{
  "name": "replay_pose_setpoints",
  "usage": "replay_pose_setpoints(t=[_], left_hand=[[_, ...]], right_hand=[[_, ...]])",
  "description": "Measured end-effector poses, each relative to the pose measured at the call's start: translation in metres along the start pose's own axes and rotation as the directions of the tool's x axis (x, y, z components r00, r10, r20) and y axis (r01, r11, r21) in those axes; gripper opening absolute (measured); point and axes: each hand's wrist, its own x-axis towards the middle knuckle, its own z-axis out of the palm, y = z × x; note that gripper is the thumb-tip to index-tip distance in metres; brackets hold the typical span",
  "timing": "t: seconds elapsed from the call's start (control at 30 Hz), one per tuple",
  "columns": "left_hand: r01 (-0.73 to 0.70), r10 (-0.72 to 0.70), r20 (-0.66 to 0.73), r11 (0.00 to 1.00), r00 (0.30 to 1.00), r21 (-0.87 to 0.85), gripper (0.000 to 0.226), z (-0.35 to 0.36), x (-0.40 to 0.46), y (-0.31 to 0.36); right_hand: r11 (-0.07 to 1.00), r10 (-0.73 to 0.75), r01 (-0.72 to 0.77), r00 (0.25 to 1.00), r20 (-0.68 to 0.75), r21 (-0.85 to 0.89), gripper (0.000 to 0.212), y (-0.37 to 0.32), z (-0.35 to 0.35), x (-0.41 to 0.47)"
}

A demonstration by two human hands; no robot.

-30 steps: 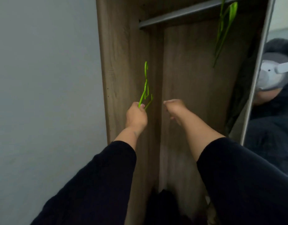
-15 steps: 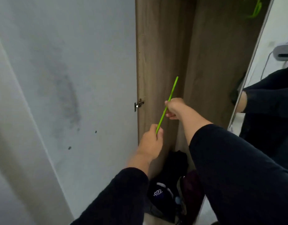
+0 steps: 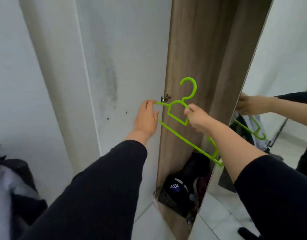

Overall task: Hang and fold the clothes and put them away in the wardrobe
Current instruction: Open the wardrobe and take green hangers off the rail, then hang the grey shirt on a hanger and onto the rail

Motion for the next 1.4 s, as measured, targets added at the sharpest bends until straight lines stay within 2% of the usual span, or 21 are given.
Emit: replay_pose_setpoints(t=[0.07,0.17,0.23,0.3,0.33,0.4,0.5,0.57,0.67,0.8,0.9,1.0,1.1,1.2,1.4], left_hand=[[-0.032,0.037,-0.021,0.982,0.999,0.184,0.045,-0.02,-0.007,0.006],[-0.02,-0.019,0.086,0.904,0.996,0.427,0.039,-0.045,-0.028,0.01],[0.008,-0.072,0.107,0.862,0.992,0.506,0.035,-0.065,-0.05,0.005],[0.039,-0.075,0.04,0.827,0.996,0.56,0.034,-0.086,-0.076,-0.003],[0.057,-0.081,0.016,0.815,0.997,0.577,0.034,-0.099,-0.089,-0.007],[0.042,-0.066,0.019,0.809,0.998,0.586,0.033,-0.109,-0.1,-0.01],[0.072,-0.106,0.013,0.754,0.994,0.652,0.032,-0.142,-0.13,-0.019],[0.137,-0.167,-0.022,0.719,0.986,0.681,0.031,-0.169,-0.149,-0.033],[0.197,-0.221,-0.062,0.662,0.973,0.723,0.032,-0.201,-0.174,-0.053],[0.265,-0.272,-0.117,0.61,0.955,0.747,0.032,-0.239,-0.194,-0.083],[0.3,-0.301,-0.132,0.625,0.944,0.721,0.032,-0.263,-0.201,-0.112],[0.322,-0.268,-0.182,0.712,0.946,0.624,0.036,-0.285,-0.204,-0.147],[0.415,-0.259,-0.349,0.752,0.901,0.513,0.031,-0.305,-0.205,-0.185],[0.555,-0.34,-0.474,0.701,0.812,0.448,0.034,-0.326,-0.211,-0.231],[0.789,-0.627,-0.485,0.537,0.61,0.299,0.037,-0.353,-0.22,-0.319]], right_hand=[[0.992,-0.117,0.119,0.992,0.053,-0.034,0.018,-0.002,-0.005,-0.021],[0.954,-0.275,0.284,0.956,0.098,-0.095,0.017,-0.006,-0.002,-0.043],[0.932,-0.336,0.349,0.933,0.125,-0.097,0.017,-0.015,0.01,-0.049],[0.919,-0.367,0.387,0.909,0.197,-0.072,0.022,-0.028,0.027,-0.058],[0.929,-0.344,0.368,0.898,0.273,-0.042,0.026,-0.037,0.038,-0.064],[0.968,-0.193,0.244,0.878,0.438,-0.062,0.031,-0.043,0.048,-0.067],[0.968,-0.129,0.236,0.749,0.65,-0.079,0.037,-0.064,0.077,-0.086],[0.955,-0.208,0.297,0.692,0.691,-0.01,0.034,-0.08,0.104,-0.097],[0.908,-0.279,0.418,0.629,0.726,-0.013,0.024,-0.102,0.142,-0.112],[0.876,-0.333,0.482,0.599,0.729,0.005,0.017,-0.132,0.186,-0.123],[0.843,-0.374,0.538,0.579,0.724,0.004,0.017,-0.154,0.22,-0.126],[0.842,-0.379,0.54,0.58,0.721,0.008,0.017,-0.175,0.258,-0.125],[0.863,-0.375,0.504,0.639,0.671,0.003,0.012,-0.192,0.3,-0.117],[0.878,-0.355,0.478,0.684,0.637,-0.023,0.02,-0.206,0.343,-0.104],[0.921,-0.332,0.39,0.784,0.524,-0.001,0.021,-0.235,0.415,-0.086]])
